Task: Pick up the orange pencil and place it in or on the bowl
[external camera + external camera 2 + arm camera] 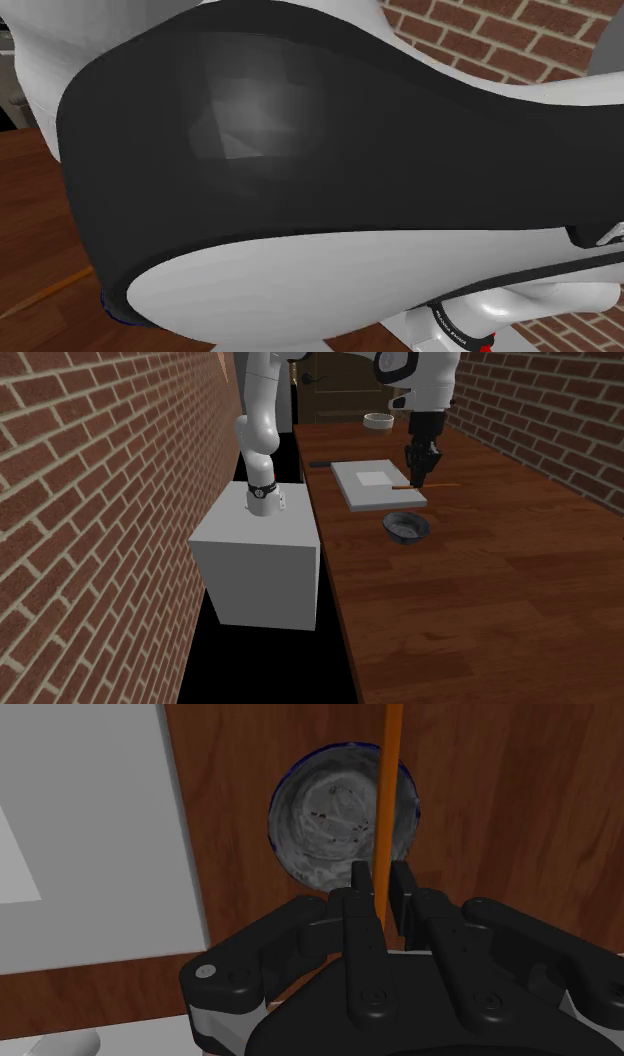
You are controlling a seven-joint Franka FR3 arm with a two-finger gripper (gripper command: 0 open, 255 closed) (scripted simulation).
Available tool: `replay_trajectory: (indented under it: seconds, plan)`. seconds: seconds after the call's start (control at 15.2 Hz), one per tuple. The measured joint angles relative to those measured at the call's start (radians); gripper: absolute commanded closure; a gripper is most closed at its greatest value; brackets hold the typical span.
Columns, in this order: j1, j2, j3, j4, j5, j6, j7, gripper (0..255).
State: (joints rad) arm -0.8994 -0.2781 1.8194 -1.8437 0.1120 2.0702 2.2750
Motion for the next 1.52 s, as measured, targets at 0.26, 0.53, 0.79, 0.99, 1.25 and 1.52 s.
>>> replay_trajectory:
  seconds: [0.26,0.53,0.79,0.99,1.25,1.52]
  plan:
    - [-0.015,-0.017,0.02,-0.042,0.019,0.05,-0.006,255]
    - [-0.04,-0.039,0.047,-0.077,0.045,0.097,-0.018,255]
    - [-0.053,-0.05,0.061,-0.088,0.058,0.115,-0.024,255]
    - [-0.053,-0.051,0.061,-0.089,0.058,0.116,-0.024,255]
    - [-0.053,-0.051,0.061,-0.089,0.058,0.116,-0.024,0]
    - [-0.042,-0.042,0.05,-0.079,0.049,0.102,-0.018,0]
